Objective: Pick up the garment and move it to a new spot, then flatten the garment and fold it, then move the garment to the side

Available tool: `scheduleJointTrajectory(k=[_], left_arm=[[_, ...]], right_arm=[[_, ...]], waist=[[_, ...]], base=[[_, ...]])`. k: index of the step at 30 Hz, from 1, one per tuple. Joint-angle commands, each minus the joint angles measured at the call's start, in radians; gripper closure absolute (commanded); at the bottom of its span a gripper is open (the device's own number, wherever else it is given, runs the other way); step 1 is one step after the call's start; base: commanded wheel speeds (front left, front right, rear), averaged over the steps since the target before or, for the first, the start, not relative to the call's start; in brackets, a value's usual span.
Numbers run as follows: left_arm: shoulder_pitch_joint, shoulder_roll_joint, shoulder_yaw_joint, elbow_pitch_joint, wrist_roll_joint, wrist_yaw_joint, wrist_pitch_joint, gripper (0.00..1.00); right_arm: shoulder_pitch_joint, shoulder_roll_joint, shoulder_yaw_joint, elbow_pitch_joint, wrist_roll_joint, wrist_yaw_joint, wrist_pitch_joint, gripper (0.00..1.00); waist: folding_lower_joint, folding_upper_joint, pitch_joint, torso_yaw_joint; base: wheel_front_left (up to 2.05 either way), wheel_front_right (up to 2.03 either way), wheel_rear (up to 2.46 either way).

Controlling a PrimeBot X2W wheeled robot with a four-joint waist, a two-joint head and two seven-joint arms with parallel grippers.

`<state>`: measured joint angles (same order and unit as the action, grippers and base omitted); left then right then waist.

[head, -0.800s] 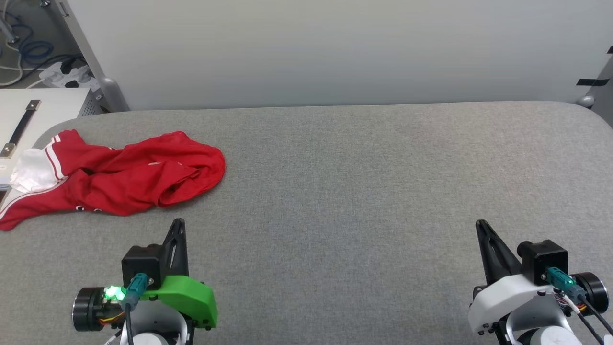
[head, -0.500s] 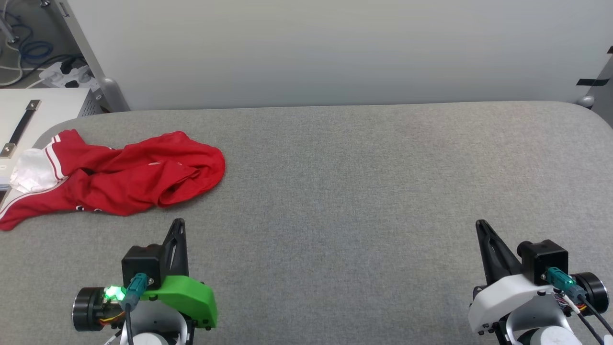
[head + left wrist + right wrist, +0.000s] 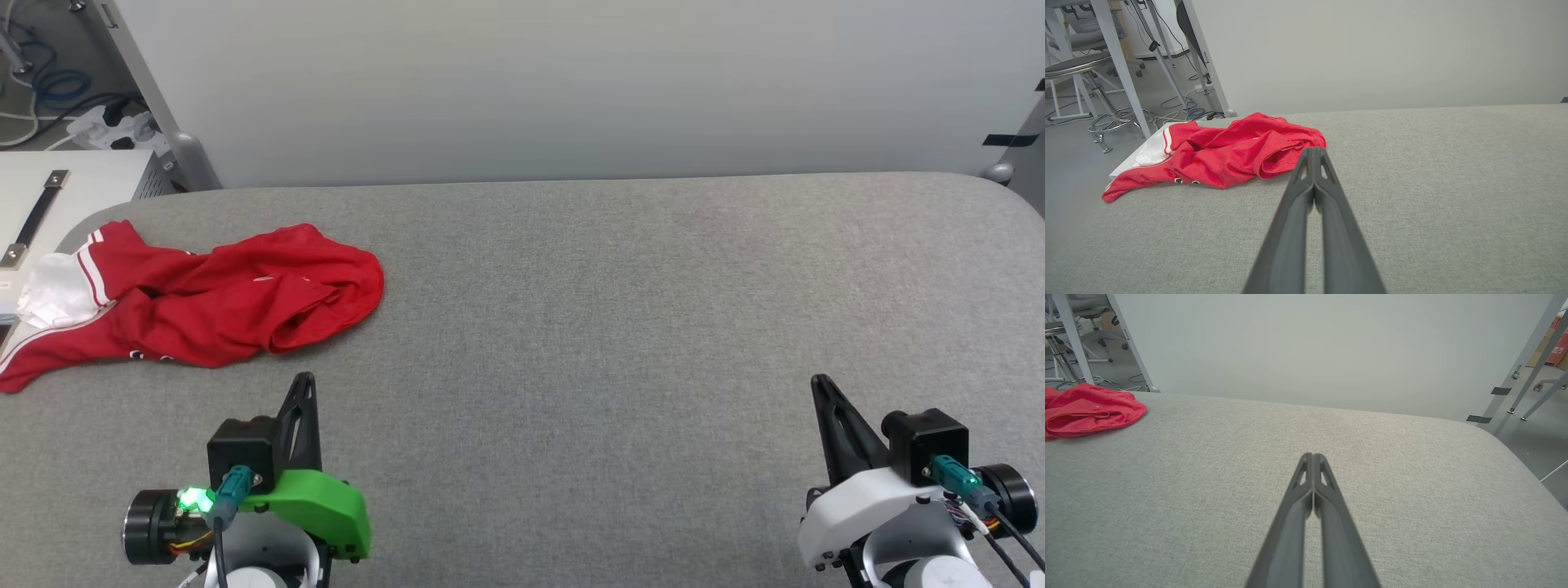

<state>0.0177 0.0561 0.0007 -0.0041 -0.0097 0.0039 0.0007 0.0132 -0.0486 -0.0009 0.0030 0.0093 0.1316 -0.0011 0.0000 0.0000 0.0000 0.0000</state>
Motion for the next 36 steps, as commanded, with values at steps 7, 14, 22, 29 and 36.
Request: scheduleJointTrajectory(k=[7, 14, 22, 29, 36], left_arm=[[-0.018, -0.006, -0.001, 0.004, 0.01, -0.004, -0.001, 1.0], [0.001, 0.0, 0.0, 0.0, -0.001, 0.0, 0.0, 0.0], [0.007, 0.0, -0.002, 0.006, -0.012, 0.001, -0.015, 0.0], [0.014, 0.0, -0.005, 0.013, -0.023, 0.001, -0.029, 0.0], [0.019, -0.001, -0.009, 0.02, -0.034, -0.002, -0.043, 0.0]], right_arm=[[-0.013, -0.002, 0.001, -0.003, -0.009, -0.001, 0.001, 1.0], [0.001, 0.0, -0.001, 0.001, 0.001, 0.0, 0.0, 0.0], [0.002, 0.0, 0.003, 0.01, 0.013, 0.0, -0.014, 0.0], [0.003, 0.0, -0.001, 0.017, 0.016, 0.0, -0.029, 0.0], [0.001, 0.0, 0.0, 0.026, 0.017, 0.0, -0.043, 0.0]], waist=[[0.0, 0.0, 0.0, 0.0], [0.0, 0.0, 0.0, 0.0], [0.0, 0.0, -0.002, -0.001], [0.0, 0.0, -0.005, -0.001], [0.0, 0.0, -0.006, -0.002]], base=[[0.0, 0.0, 0.0], [0.0, 0.0, 0.0], [0.0, 0.0, 0.0], [0.0, 0.0, 0.0], [0.0, 0.0, 0.0]])
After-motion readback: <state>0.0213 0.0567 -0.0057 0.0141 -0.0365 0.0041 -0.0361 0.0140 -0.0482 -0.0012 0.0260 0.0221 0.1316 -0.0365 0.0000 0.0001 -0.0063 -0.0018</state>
